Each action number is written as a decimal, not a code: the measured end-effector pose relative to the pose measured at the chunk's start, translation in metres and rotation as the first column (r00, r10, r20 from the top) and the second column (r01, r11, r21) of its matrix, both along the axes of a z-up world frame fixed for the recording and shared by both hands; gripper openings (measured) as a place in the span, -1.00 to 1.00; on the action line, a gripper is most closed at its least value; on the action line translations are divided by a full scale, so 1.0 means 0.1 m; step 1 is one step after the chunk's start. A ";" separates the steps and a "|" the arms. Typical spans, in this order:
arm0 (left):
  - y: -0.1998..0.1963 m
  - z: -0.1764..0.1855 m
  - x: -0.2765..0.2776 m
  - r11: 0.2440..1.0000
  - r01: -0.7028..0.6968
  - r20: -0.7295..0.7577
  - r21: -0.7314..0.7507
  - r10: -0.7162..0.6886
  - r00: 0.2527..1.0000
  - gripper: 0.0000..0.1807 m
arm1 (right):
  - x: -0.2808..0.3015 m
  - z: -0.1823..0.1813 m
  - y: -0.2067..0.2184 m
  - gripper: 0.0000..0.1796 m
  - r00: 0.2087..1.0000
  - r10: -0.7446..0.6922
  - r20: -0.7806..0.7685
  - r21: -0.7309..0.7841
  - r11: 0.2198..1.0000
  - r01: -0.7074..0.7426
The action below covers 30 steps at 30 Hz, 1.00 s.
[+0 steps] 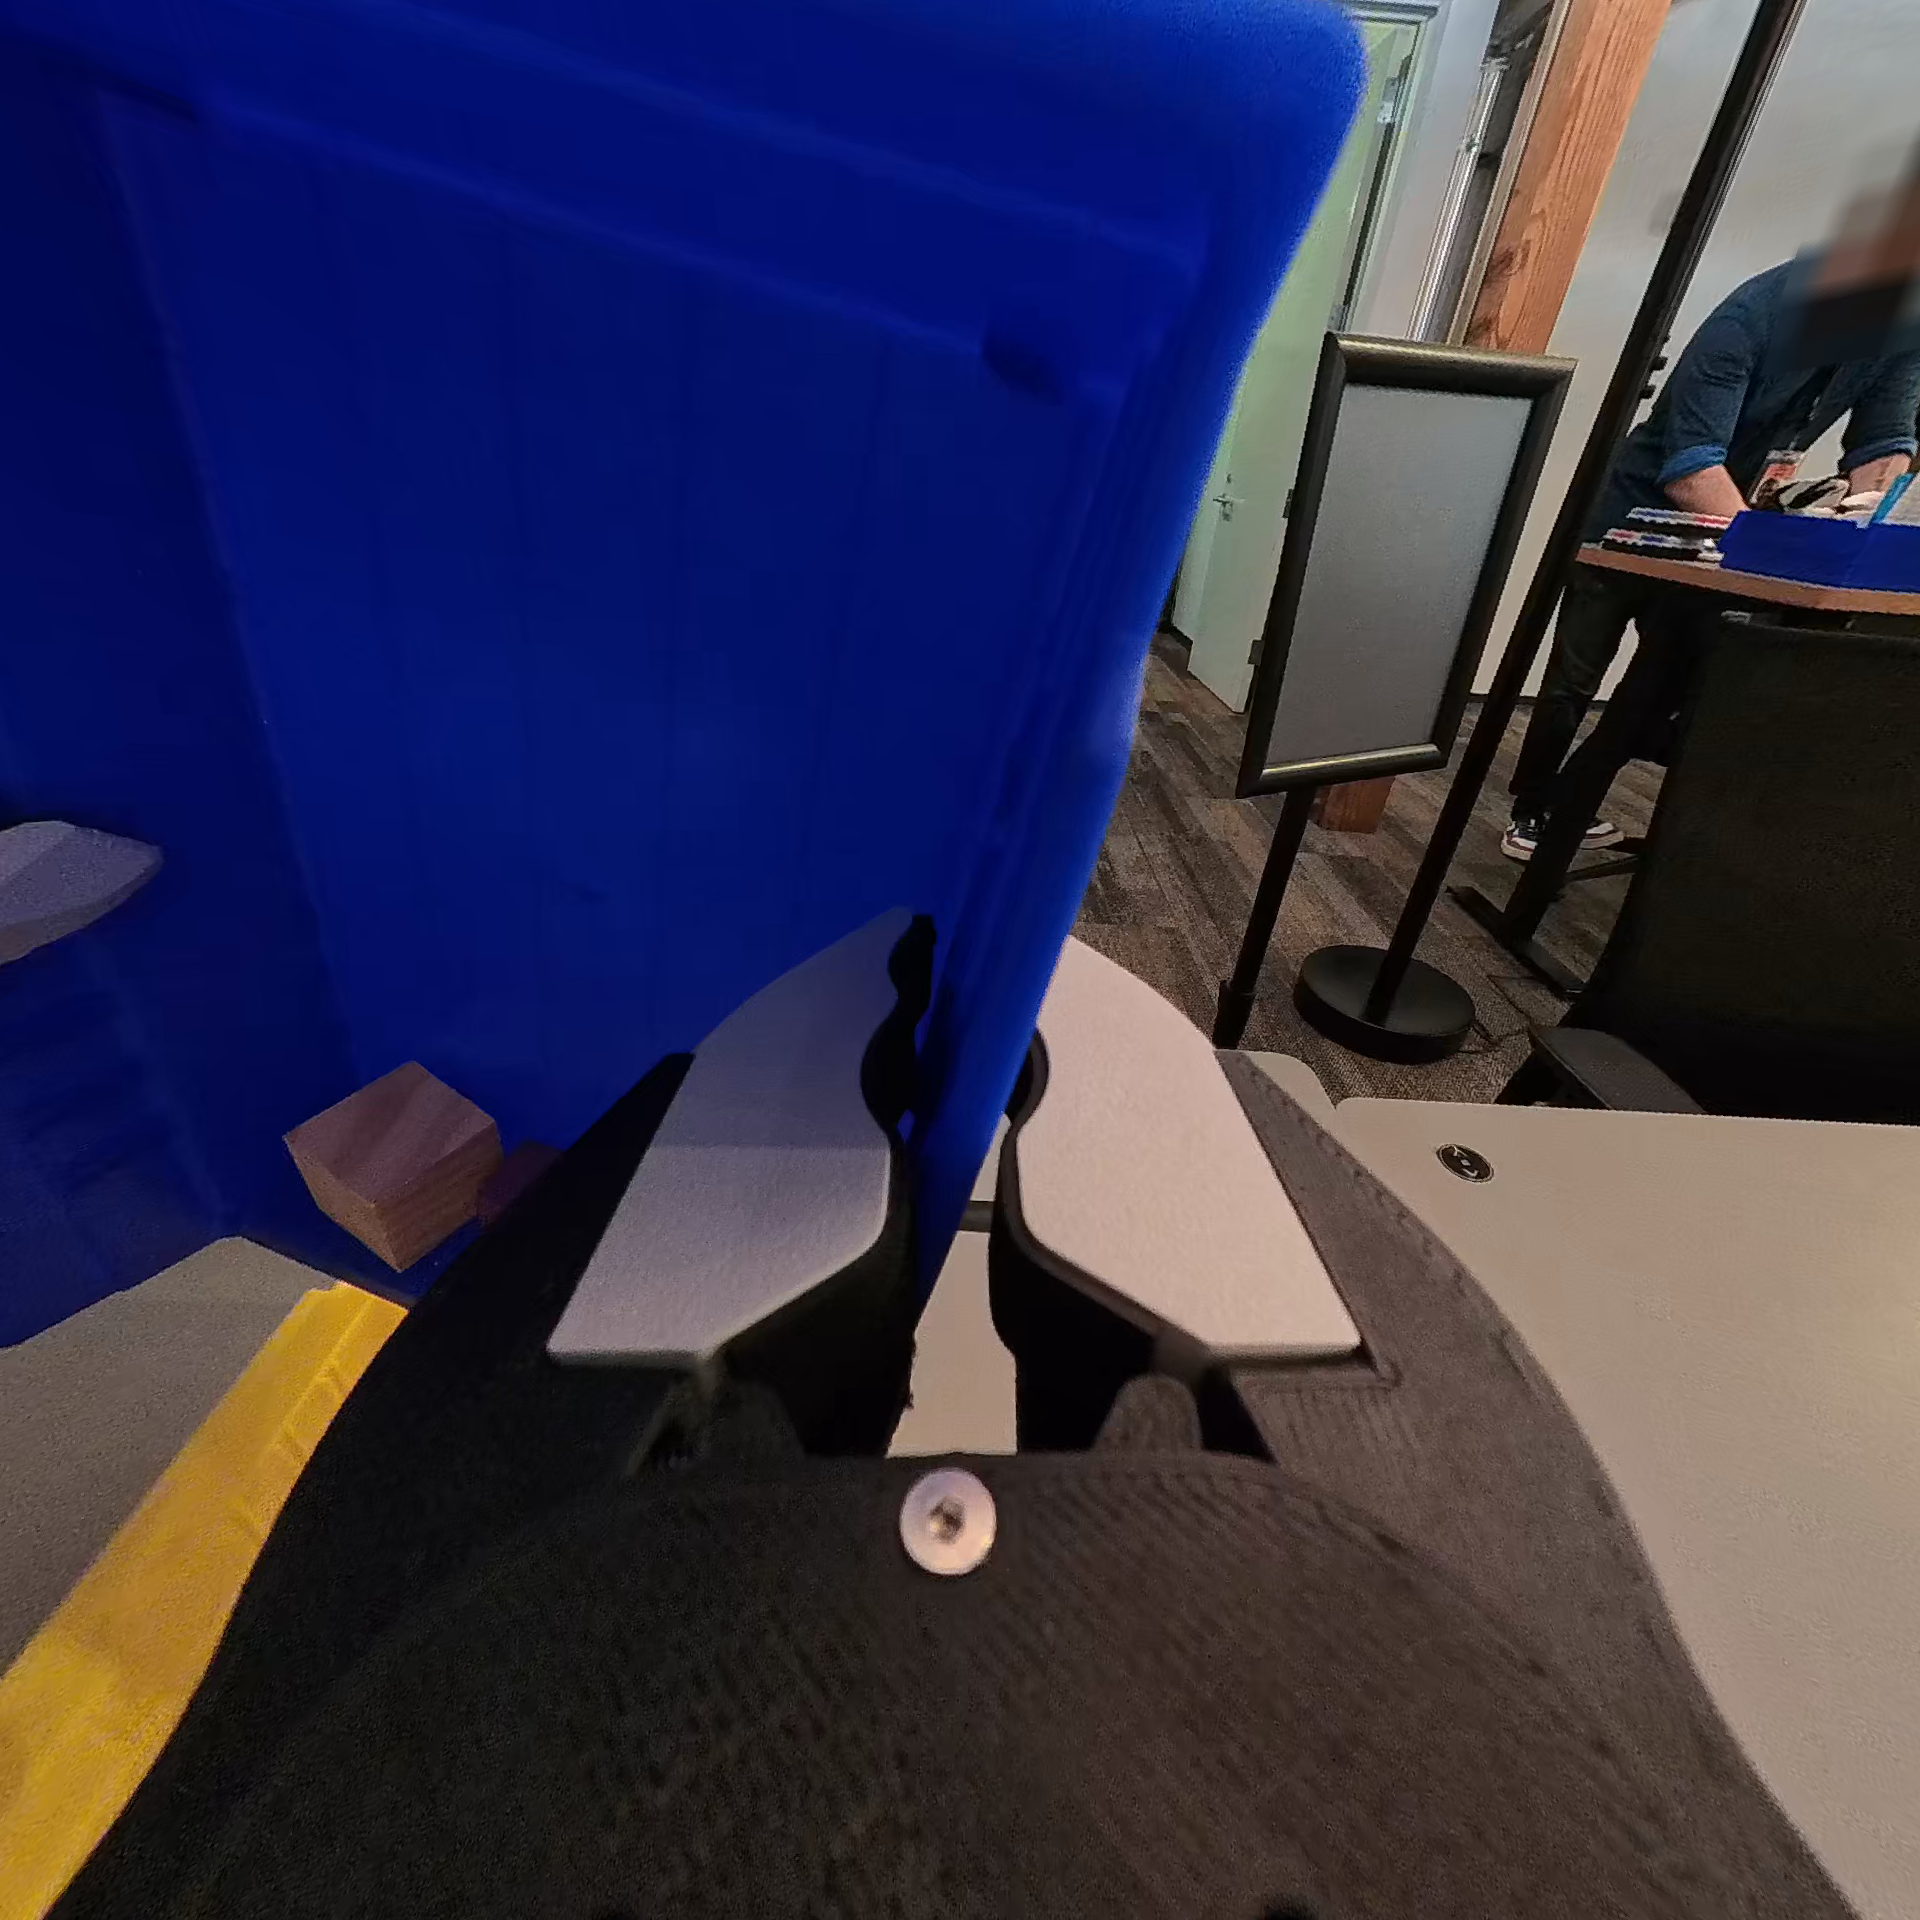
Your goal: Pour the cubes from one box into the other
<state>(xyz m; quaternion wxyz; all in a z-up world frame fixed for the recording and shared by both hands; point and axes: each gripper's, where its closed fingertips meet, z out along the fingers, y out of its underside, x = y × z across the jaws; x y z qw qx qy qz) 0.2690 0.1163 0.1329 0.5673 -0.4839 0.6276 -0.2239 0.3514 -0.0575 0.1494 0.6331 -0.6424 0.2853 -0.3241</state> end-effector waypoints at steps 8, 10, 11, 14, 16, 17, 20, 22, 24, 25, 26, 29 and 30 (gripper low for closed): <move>-0.01 0.07 -0.04 1.000 0.011 0.068 0.016 -0.012 0.998 -0.88 | -0.07 0.10 -0.01 -0.89 0.998 -0.002 0.059 0.017 1.000 0.001; -0.02 0.09 -0.06 1.000 0.015 0.084 0.019 -0.017 0.996 -0.88 | -0.09 0.13 -0.02 -0.89 0.997 -0.002 0.073 0.022 1.000 0.001; -0.02 0.10 -0.06 1.000 0.018 0.092 0.020 -0.019 0.996 -0.88 | -0.10 0.15 -0.03 -0.89 0.997 -0.004 0.081 0.024 1.000 0.002; -0.03 0.13 -0.08 0.999 0.020 0.110 0.025 -0.022 0.994 -0.88 | -0.12 0.18 -0.03 -0.89 0.995 -0.005 0.102 0.027 1.000 0.003; -0.03 0.14 -0.09 0.999 0.017 0.118 0.033 -0.021 0.993 -0.88 | -0.13 0.19 -0.03 -0.89 0.994 -0.005 0.109 0.029 1.000 0.002; -0.03 0.15 -0.09 0.999 0.018 0.121 0.032 -0.022 0.992 -0.88 | -0.13 0.19 -0.04 -0.90 0.994 -0.006 0.112 0.029 1.000 0.003; -0.03 0.18 -0.11 0.999 0.021 0.140 0.041 -0.026 0.990 -0.88 | -0.15 0.22 -0.04 -0.89 0.991 -0.005 0.131 0.033 0.999 0.000; -0.04 0.21 -0.13 0.999 0.021 0.160 0.050 -0.029 0.987 -0.88 | -0.17 0.25 -0.04 -0.89 0.989 -0.005 0.150 0.041 0.999 -0.001; -0.04 0.24 -0.15 0.998 0.021 0.179 0.057 -0.031 0.983 -0.88 | -0.20 0.28 -0.04 -0.89 0.985 -0.005 0.171 0.049 0.999 -0.004; -0.04 0.24 -0.15 0.998 0.022 0.184 0.059 -0.033 0.982 -0.88 | -0.20 0.28 -0.04 -0.89 0.984 -0.005 0.177 0.050 0.999 -0.004; -0.04 0.25 -0.16 0.998 0.024 0.189 0.061 -0.035 0.981 -0.88 | -0.21 0.29 -0.04 -0.89 0.983 -0.006 0.182 0.051 0.999 -0.004; -0.03 0.24 -0.16 0.998 0.023 0.182 0.059 -0.033 0.983 -0.88 | -0.20 0.28 -0.03 -0.89 0.984 -0.004 0.177 0.045 0.999 -0.004; -0.03 0.23 -0.16 0.998 0.022 0.178 0.058 -0.032 0.984 -0.88 | -0.20 0.27 -0.03 -0.89 0.985 -0.003 0.173 0.042 0.999 -0.004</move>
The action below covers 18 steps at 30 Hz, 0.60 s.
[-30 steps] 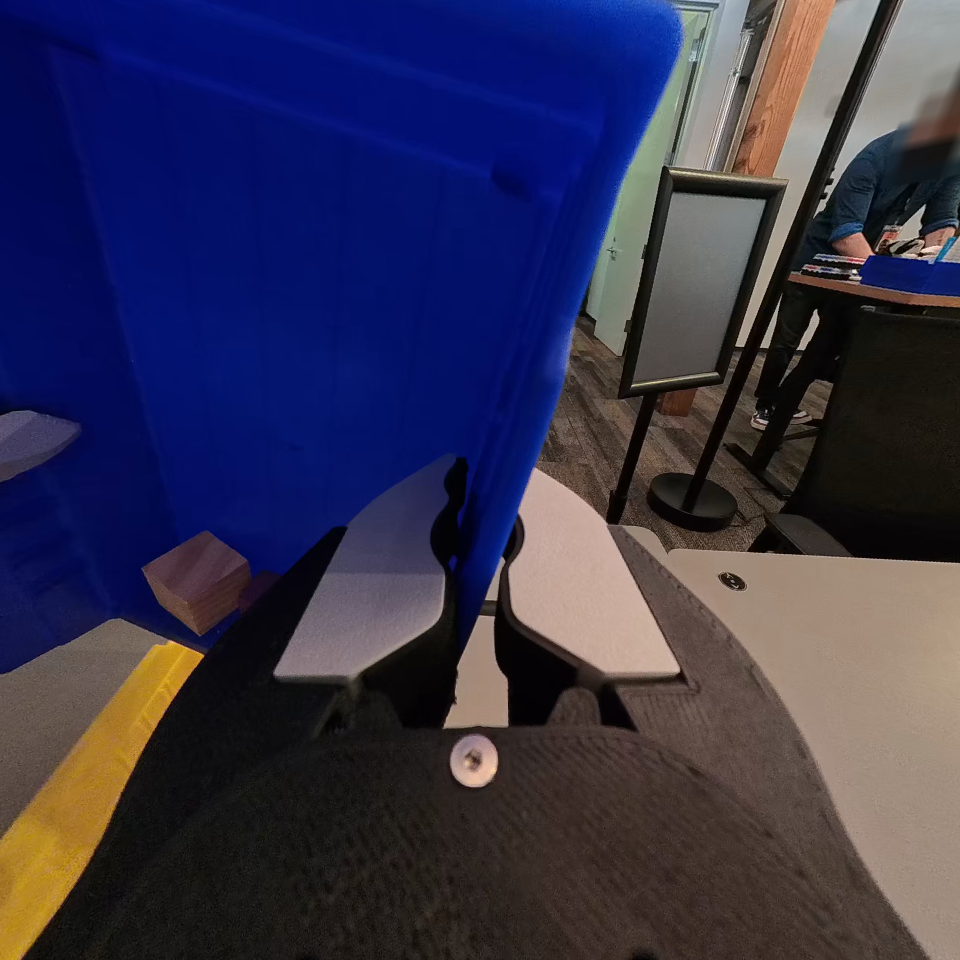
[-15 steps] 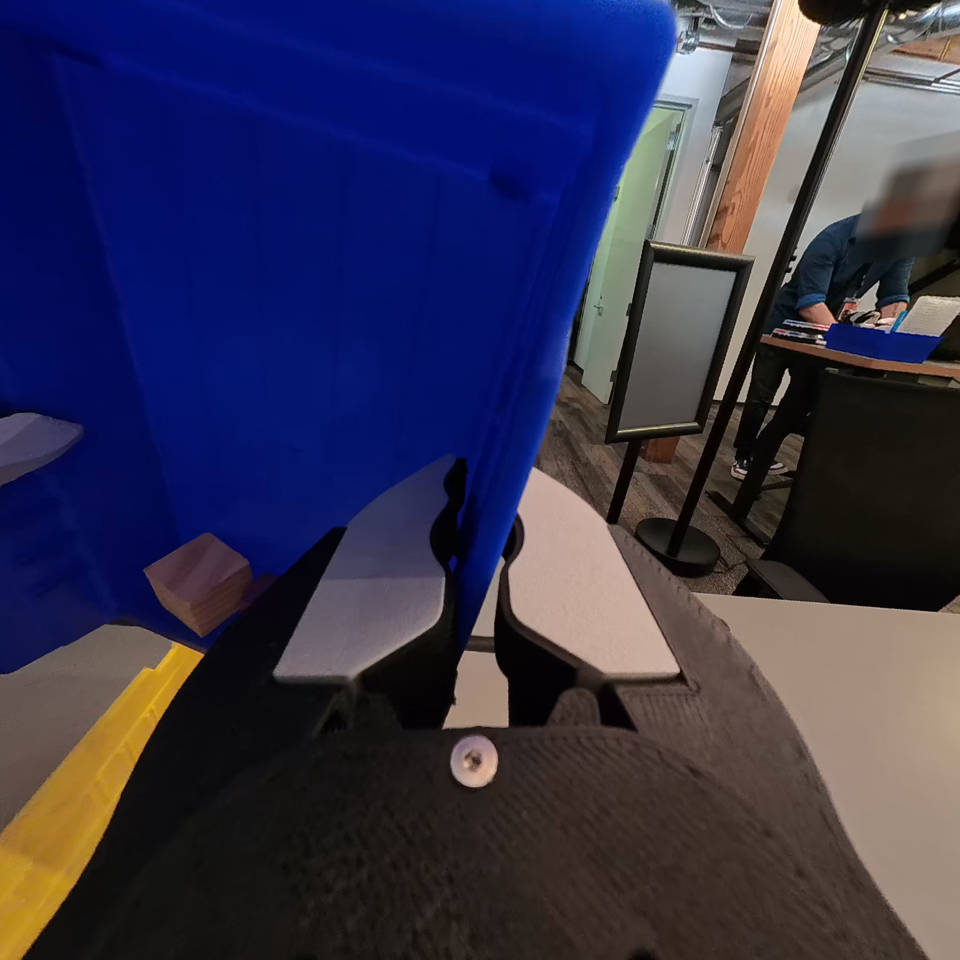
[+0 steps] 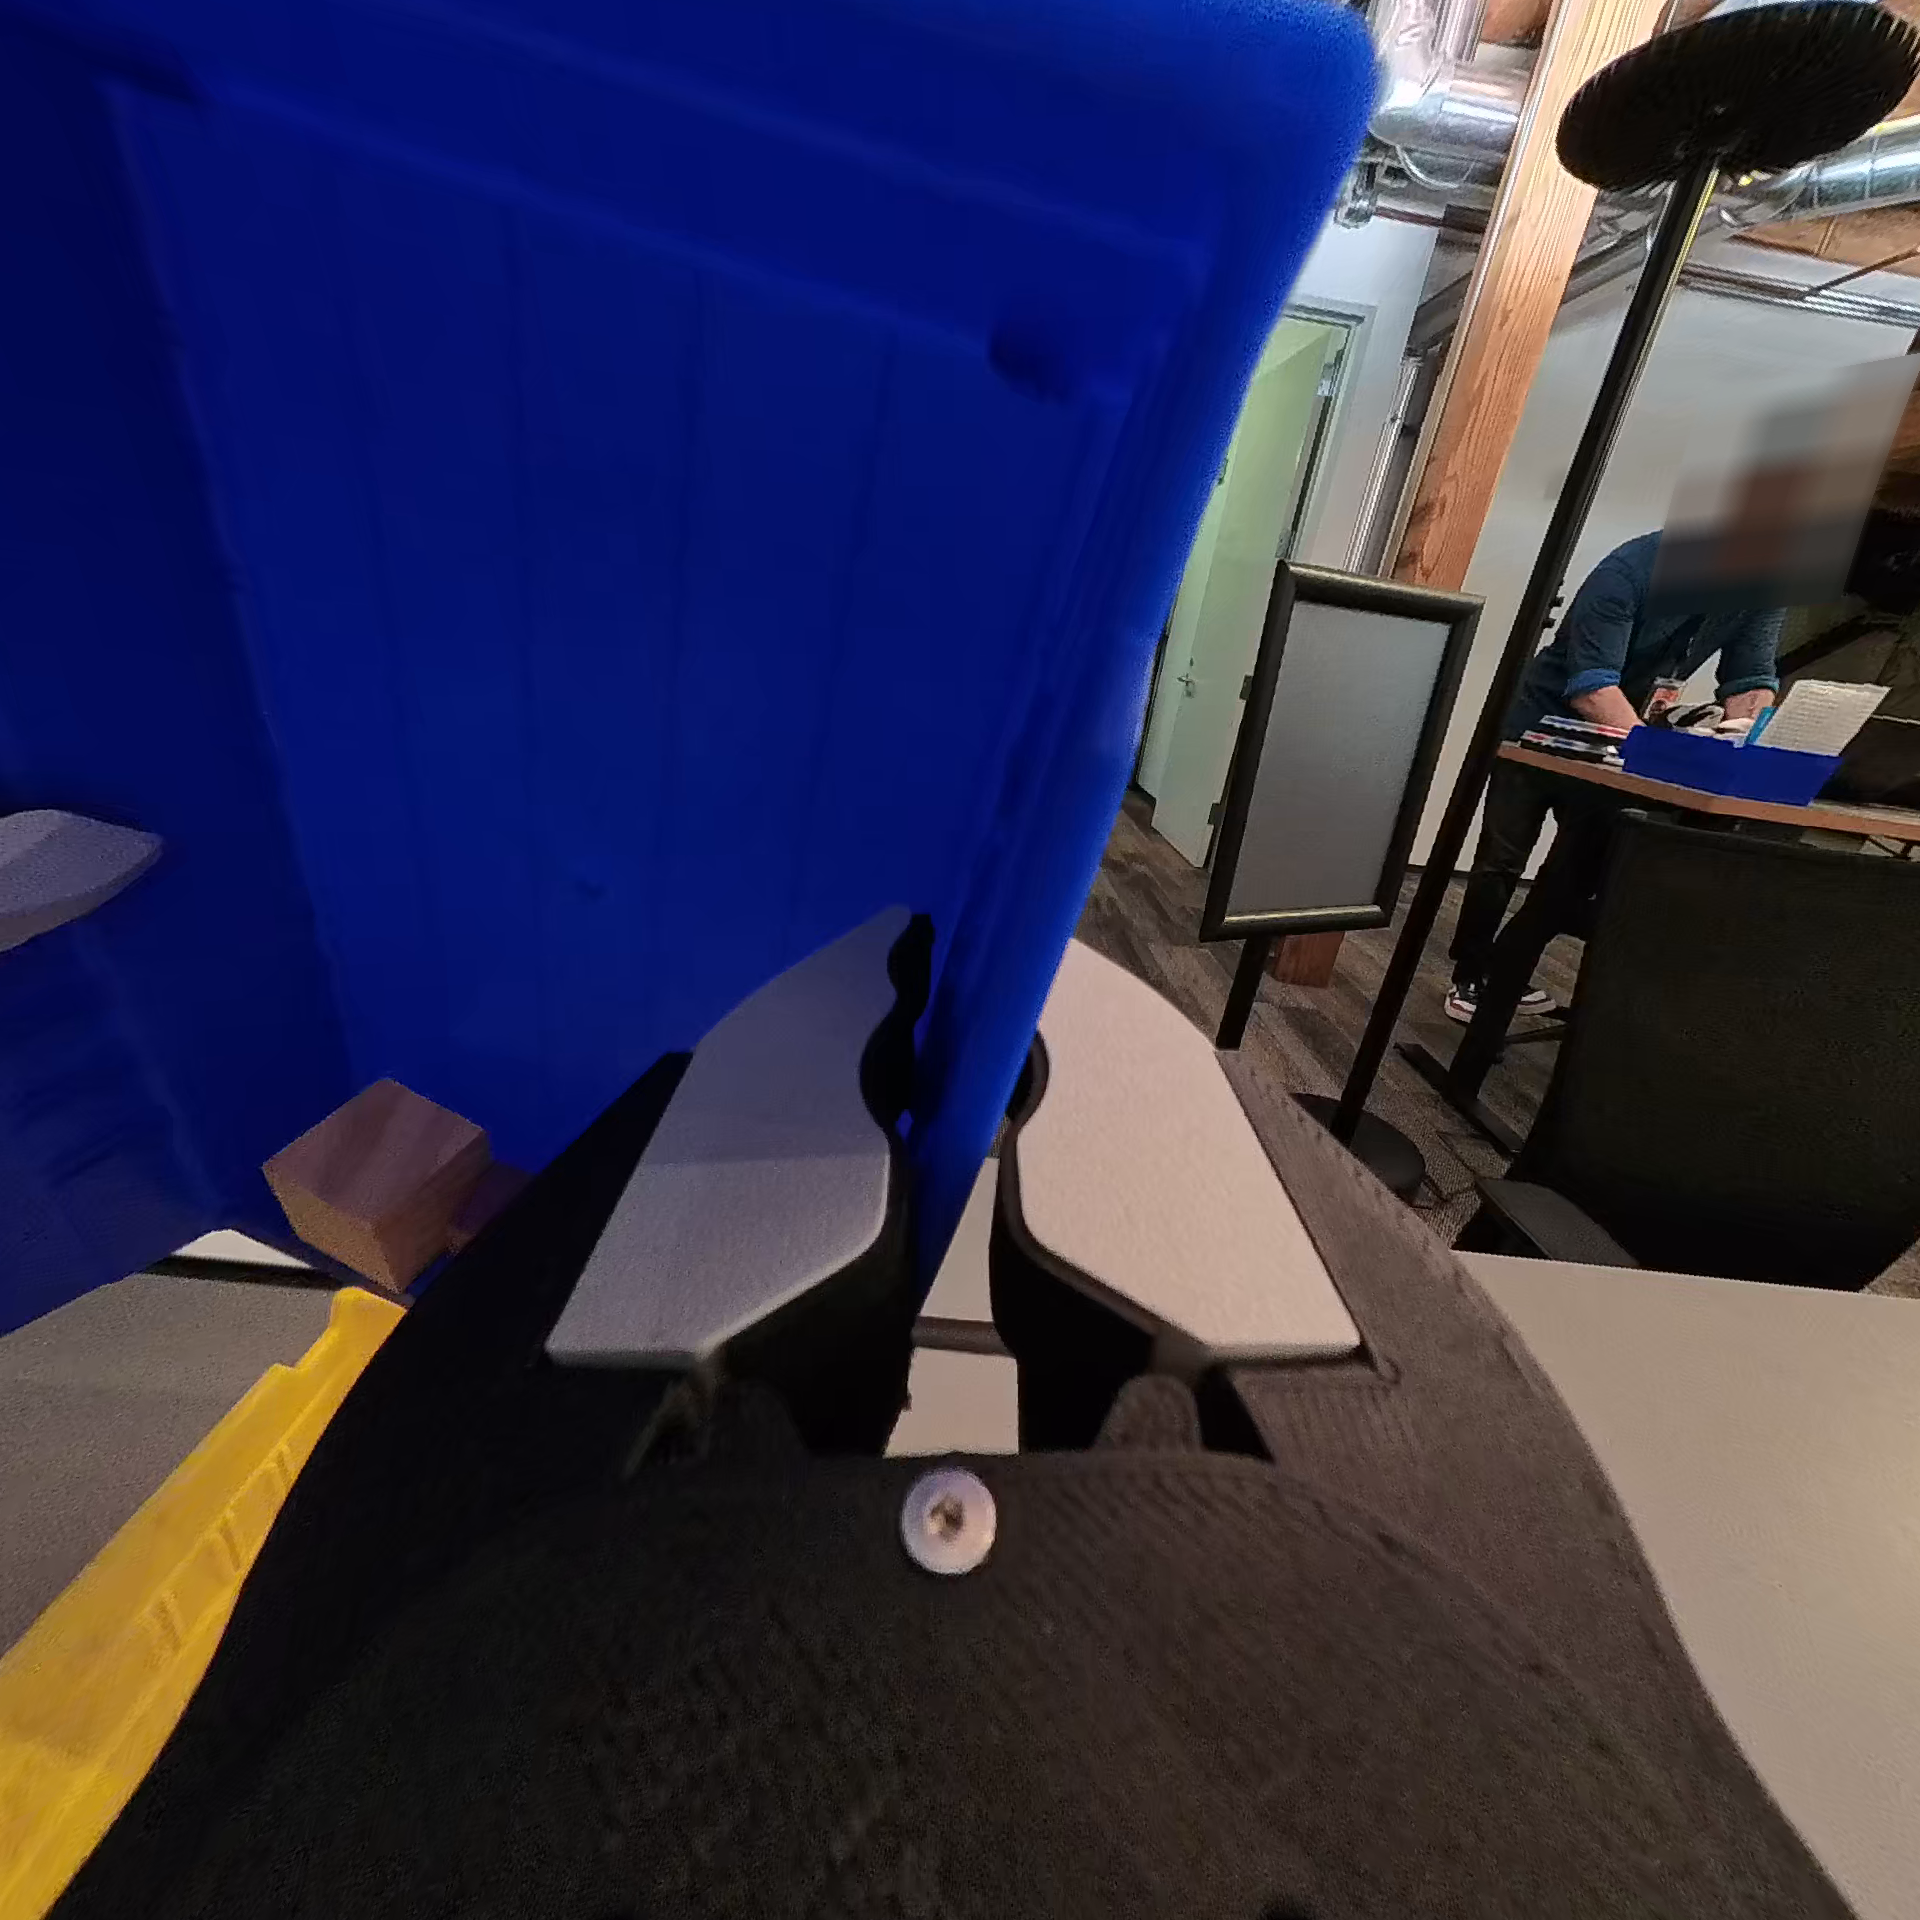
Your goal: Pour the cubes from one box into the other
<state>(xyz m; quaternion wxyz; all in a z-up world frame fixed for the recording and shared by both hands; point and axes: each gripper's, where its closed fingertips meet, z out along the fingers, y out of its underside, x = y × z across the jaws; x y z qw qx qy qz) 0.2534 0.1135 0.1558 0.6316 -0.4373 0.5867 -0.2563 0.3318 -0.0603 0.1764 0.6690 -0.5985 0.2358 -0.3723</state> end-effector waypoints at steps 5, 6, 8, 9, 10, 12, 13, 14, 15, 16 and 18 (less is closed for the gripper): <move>0.00 -0.02 0.01 1.000 0.001 -0.008 -0.005 -0.001 1.000 -0.88 | 0.02 -0.02 0.01 -0.89 1.000 0.000 -0.010 -0.006 1.000 0.000; 0.00 -0.03 0.01 1.000 0.001 -0.007 -0.004 -0.001 1.000 -0.88 | 0.02 -0.02 0.01 -0.89 1.000 0.001 -0.011 -0.007 1.000 -0.001; 0.00 -0.02 0.01 1.000 0.000 -0.005 -0.002 0.000 1.000 -0.88 | 0.02 -0.02 0.01 -0.89 1.000 0.003 -0.011 -0.006 1.000 -0.003; 0.01 -0.02 0.01 1.000 -0.001 -0.003 0.000 0.001 1.000 -0.88 | 0.02 -0.02 0.01 -0.89 1.000 0.003 -0.010 -0.005 1.000 -0.003; 0.01 -0.01 0.00 1.000 -0.001 0.001 0.001 0.001 1.000 -0.88 | 0.02 -0.02 0.01 -0.89 1.000 0.003 -0.007 -0.003 1.000 -0.003; 0.00 0.01 -0.01 1.000 -0.002 0.010 0.006 0.002 1.000 -0.88 | 0.01 0.00 0.01 -0.89 1.000 0.005 0.000 0.002 1.000 -0.005; 0.00 0.02 -0.01 1.000 -0.001 0.013 0.008 0.001 1.000 -0.88 | 0.00 0.00 0.01 -0.89 1.000 0.005 0.004 0.004 1.000 -0.005; 0.00 0.02 -0.02 1.000 -0.001 0.016 0.010 0.001 1.000 -0.88 | 0.00 0.01 0.00 -0.89 1.000 0.005 0.005 0.006 1.000 -0.005; 0.00 0.03 -0.02 1.000 -0.002 0.015 0.011 0.002 1.000 -0.88 | 0.00 0.01 0.00 -0.89 1.000 0.005 0.005 0.006 1.000 -0.006; -0.01 0.02 -0.02 1.000 -0.001 0.013 0.010 0.001 1.000 -0.87 | 0.00 0.01 0.00 -0.89 1.000 0.005 0.004 0.007 1.000 -0.005; -0.01 0.02 -0.02 1.000 -0.002 0.013 0.012 0.002 1.000 -0.87 | 0.00 0.01 0.00 -0.89 1.000 0.008 0.003 0.007 1.000 -0.008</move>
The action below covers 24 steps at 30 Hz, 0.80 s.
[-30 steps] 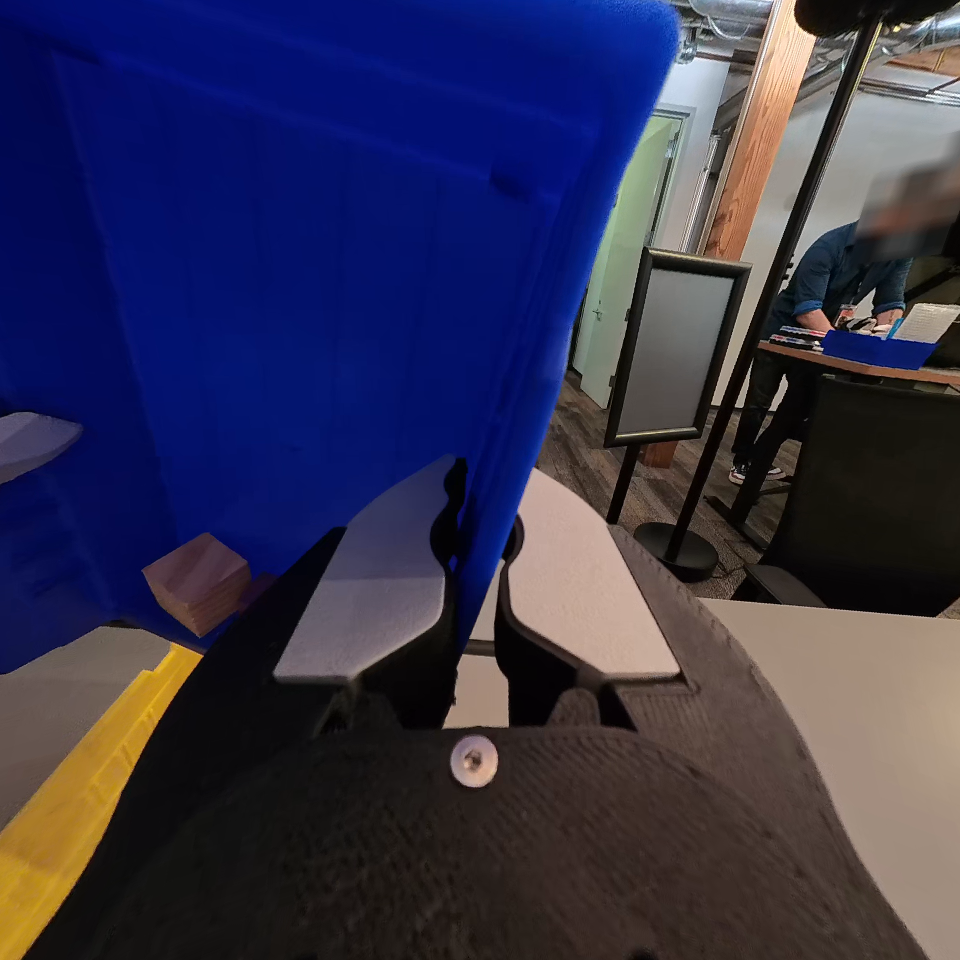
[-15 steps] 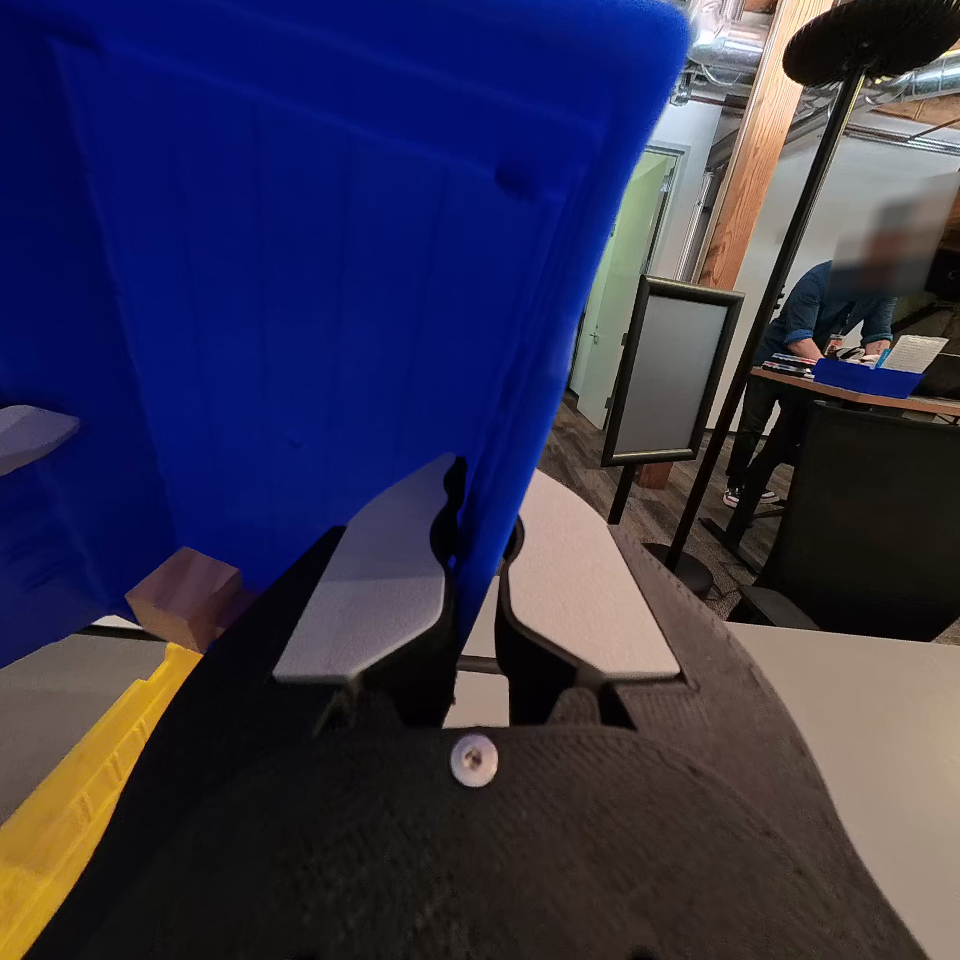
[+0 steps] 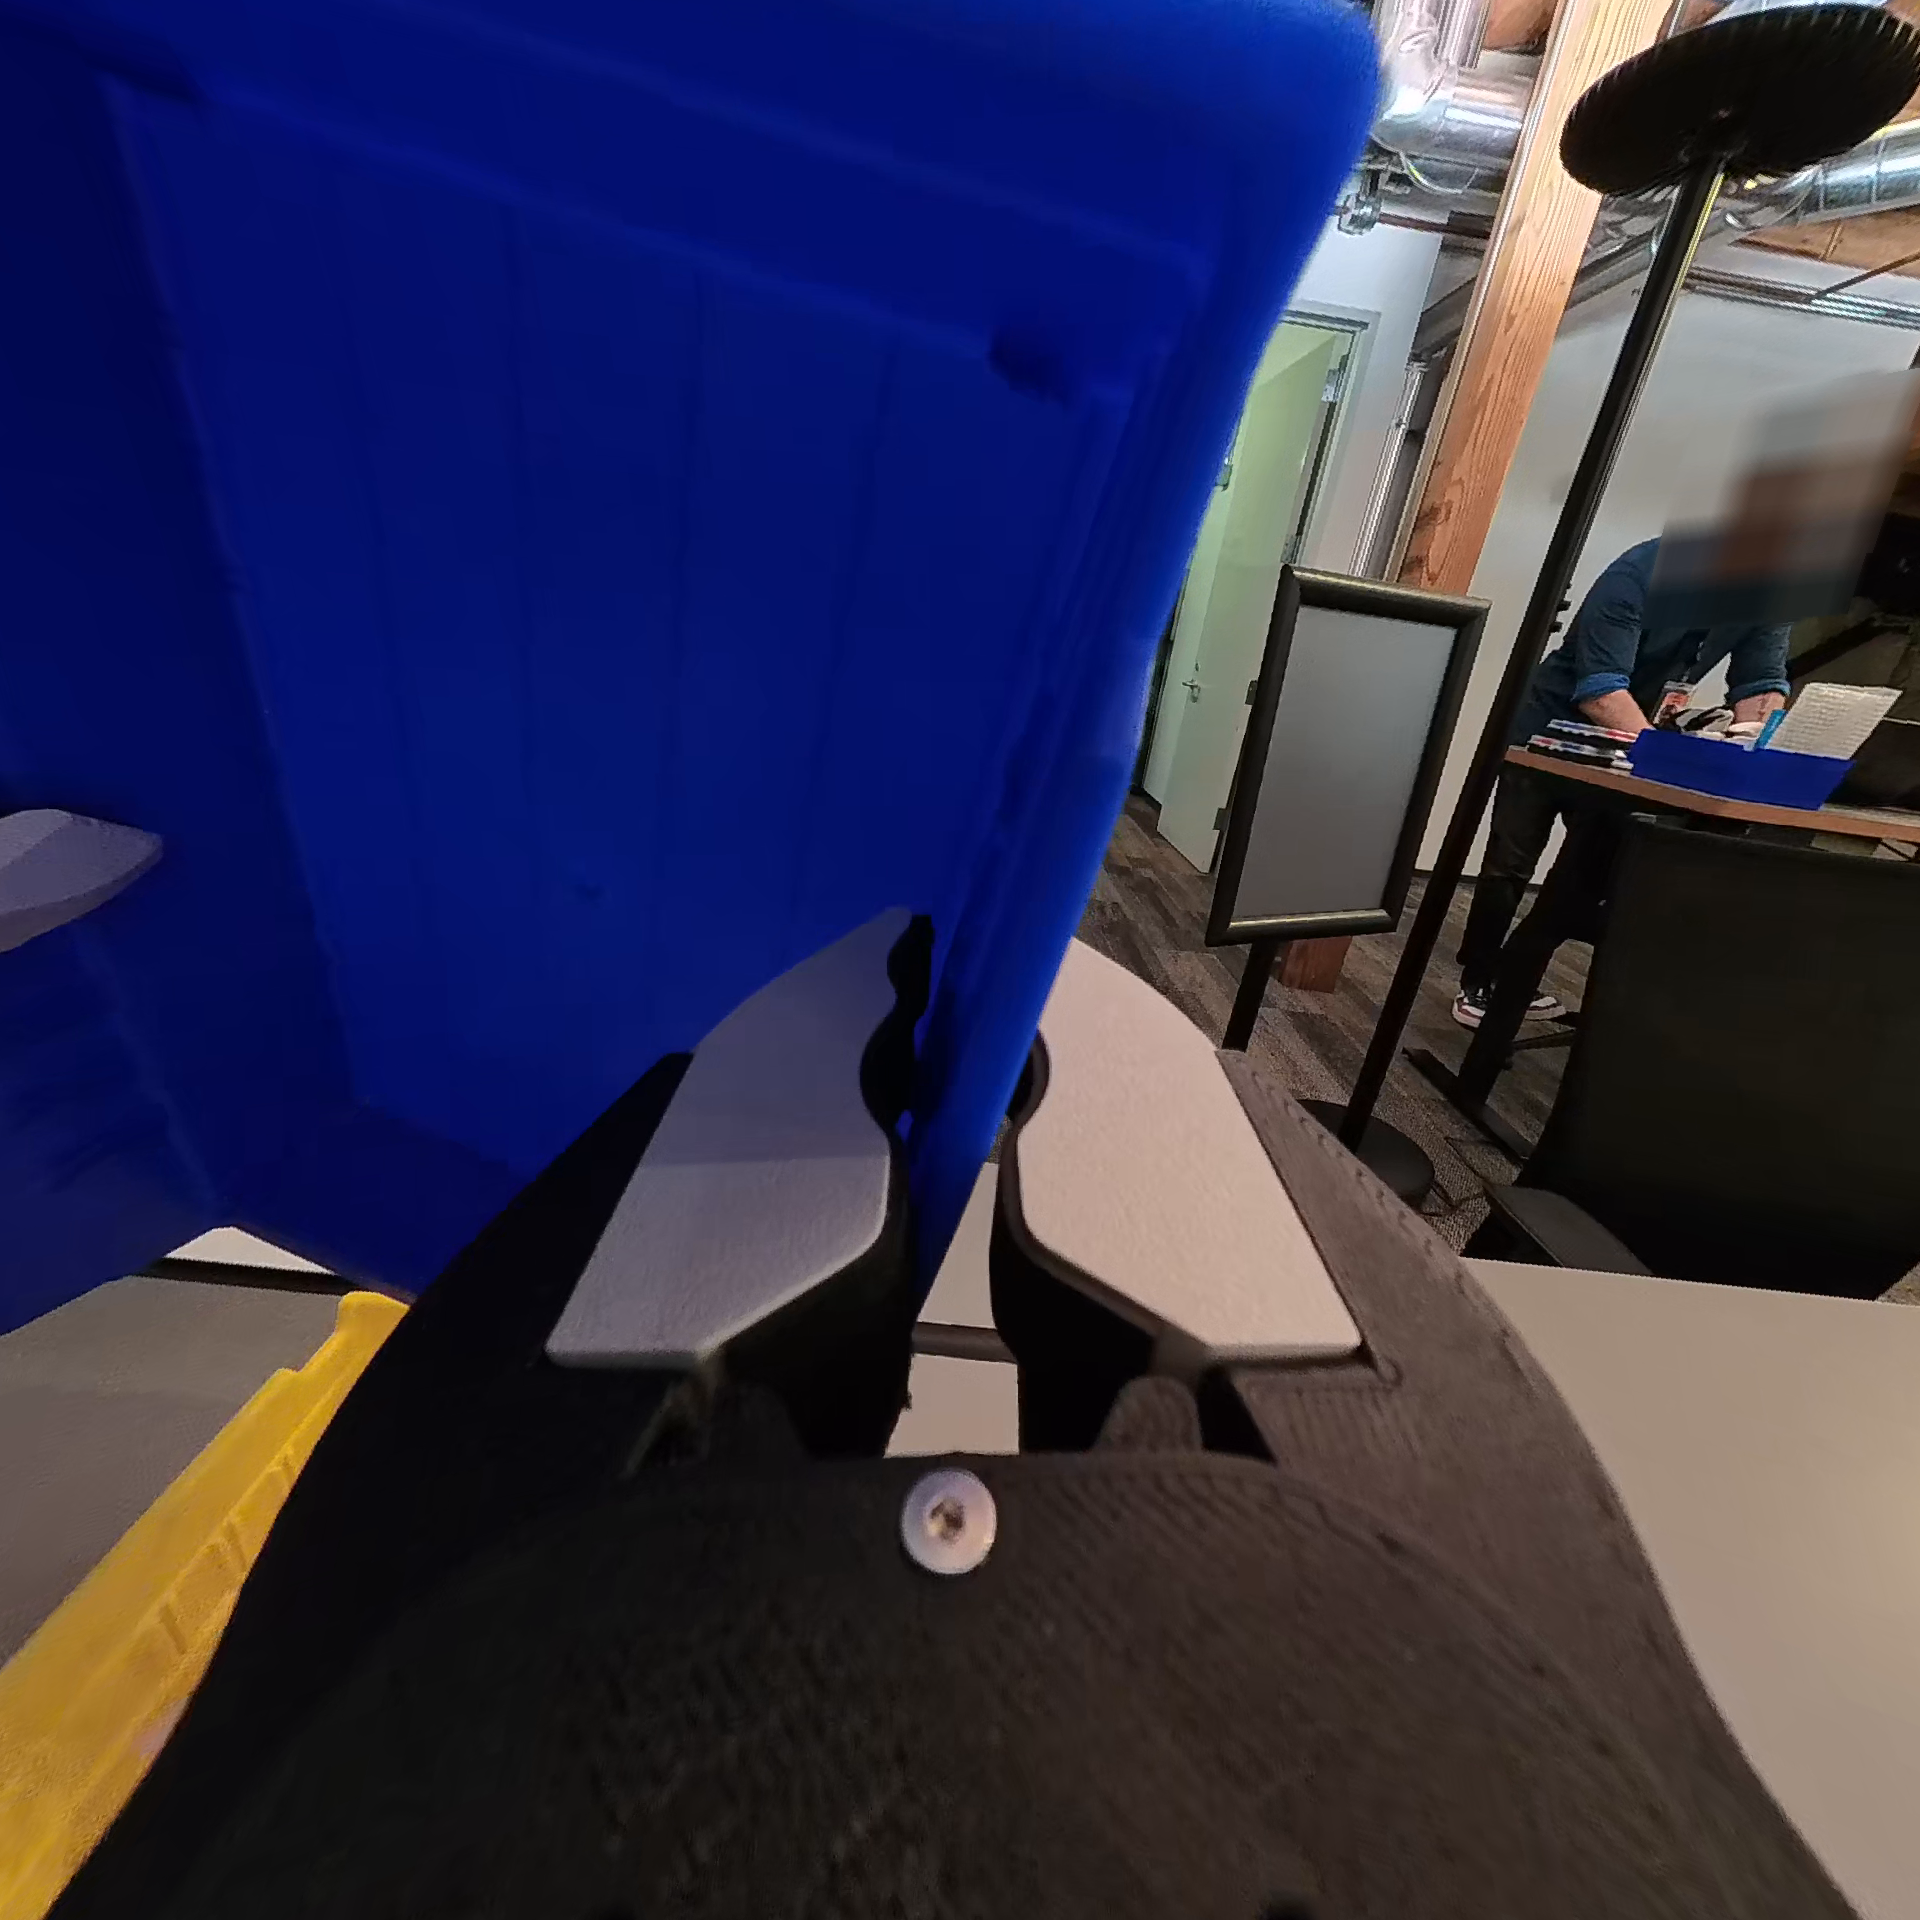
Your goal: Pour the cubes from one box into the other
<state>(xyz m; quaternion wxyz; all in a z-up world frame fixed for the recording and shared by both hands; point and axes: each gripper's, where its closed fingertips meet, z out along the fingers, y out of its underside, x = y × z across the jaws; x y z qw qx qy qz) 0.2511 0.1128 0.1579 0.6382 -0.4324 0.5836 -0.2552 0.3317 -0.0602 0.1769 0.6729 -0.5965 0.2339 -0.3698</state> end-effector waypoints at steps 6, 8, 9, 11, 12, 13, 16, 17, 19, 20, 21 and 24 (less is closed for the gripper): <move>0.01 -0.03 -0.01 1.000 -0.001 -0.002 -0.004 0.001 1.000 -0.87 | 0.00 -0.01 0.01 -0.89 1.000 0.005 -0.003 -0.006 1.000 -0.005; 0.02 -0.03 -0.02 1.000 -0.003 0.000 0.000 0.003 1.000 -0.87 | 0.01 -0.02 0.03 -0.89 1.000 0.011 -0.002 -0.005 1.000 -0.011; 0.02 -0.03 -0.02 1.000 -0.003 0.003 0.001 0.003 1.000 -0.87 | 0.01 -0.02 0.03 -0.89 1.000 0.013 0.000 -0.005 1.000 -0.013; 0.02 -0.01 -0.04 1.000 0.000 0.020 0.008 0.000 1.000 -0.86 | -0.01 0.00 0.03 -0.89 1.000 0.015 0.018 0.000 1.000 -0.015; 0.01 0.00 -0.05 1.000 0.003 0.034 0.015 -0.003 0.999 -0.86 | -0.02 0.01 0.03 -0.89 0.999 0.016 0.030 0.006 1.000 -0.017; 0.01 0.02 -0.06 1.000 0.005 0.048 0.021 -0.006 0.999 -0.86 | -0.04 0.03 0.02 -0.89 0.999 0.018 0.043 0.014 1.000 -0.019; 0.00 0.03 -0.08 1.000 0.011 0.065 0.025 -0.013 0.998 -0.85 | -0.06 0.06 0.01 -0.89 0.998 0.018 0.060 0.025 1.000 -0.019; 0.00 0.03 -0.08 1.000 0.010 0.067 0.025 -0.012 0.998 -0.85 | -0.06 0.06 0.01 -0.89 0.998 0.019 0.062 0.026 0.999 -0.021; 0.00 0.02 -0.08 1.000 0.011 0.067 0.024 -0.012 0.998 -0.85 | -0.06 0.05 0.01 -0.89 0.998 0.018 0.062 0.025 0.999 -0.020; 0.00 0.03 -0.09 1.000 0.012 0.075 0.028 -0.014 0.997 -0.85 | -0.07 0.06 0.01 -0.89 0.997 0.019 0.071 0.027 0.999 -0.021; 0.00 0.04 -0.10 0.999 0.013 0.085 0.034 -0.016 0.996 -0.85 | -0.08 0.07 0.01 -0.89 0.997 0.022 0.080 0.032 0.999 -0.024; -0.02 0.07 -0.14 0.999 0.021 0.107 0.043 -0.025 0.994 -0.84 | -0.11 0.11 0.00 -0.89 0.994 0.025 0.103 0.044 0.999 -0.030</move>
